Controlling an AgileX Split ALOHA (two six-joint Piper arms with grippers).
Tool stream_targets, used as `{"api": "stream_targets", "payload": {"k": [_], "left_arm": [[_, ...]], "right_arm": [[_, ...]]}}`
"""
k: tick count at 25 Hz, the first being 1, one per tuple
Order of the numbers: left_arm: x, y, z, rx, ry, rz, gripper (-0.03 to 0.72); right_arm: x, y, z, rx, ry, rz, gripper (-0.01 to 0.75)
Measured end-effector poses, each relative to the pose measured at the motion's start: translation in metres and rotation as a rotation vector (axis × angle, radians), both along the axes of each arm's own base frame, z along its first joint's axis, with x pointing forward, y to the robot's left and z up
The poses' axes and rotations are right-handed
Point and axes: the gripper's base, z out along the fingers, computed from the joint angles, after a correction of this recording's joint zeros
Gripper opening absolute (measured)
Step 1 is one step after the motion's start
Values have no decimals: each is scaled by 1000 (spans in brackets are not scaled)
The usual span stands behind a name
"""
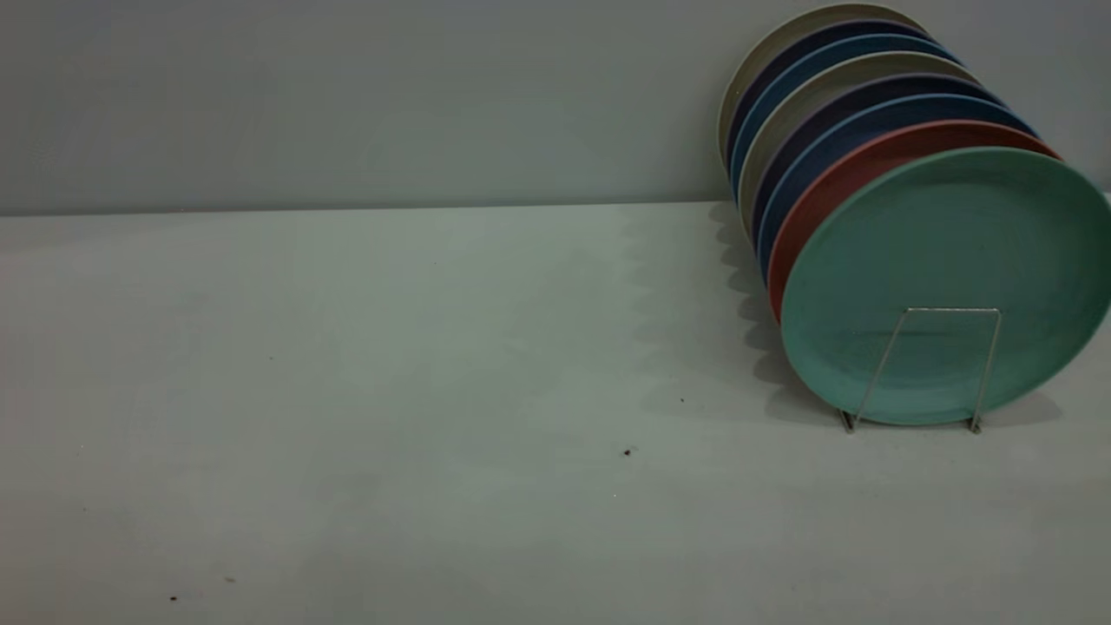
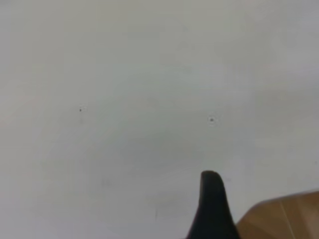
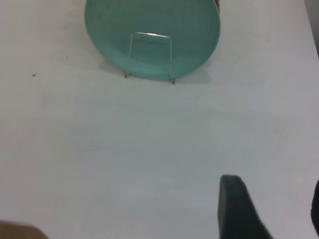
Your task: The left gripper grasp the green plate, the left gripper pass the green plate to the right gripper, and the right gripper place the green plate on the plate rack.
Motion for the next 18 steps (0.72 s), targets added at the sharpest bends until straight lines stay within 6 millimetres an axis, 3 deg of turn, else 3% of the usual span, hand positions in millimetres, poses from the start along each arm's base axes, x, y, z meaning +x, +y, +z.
{"api": "stream_targets", "payload": {"k": [18], "left_arm": [[-1,0,0,0,-4,0,572]], "right_arm": [[0,0,0,2,0,0,377]]}}
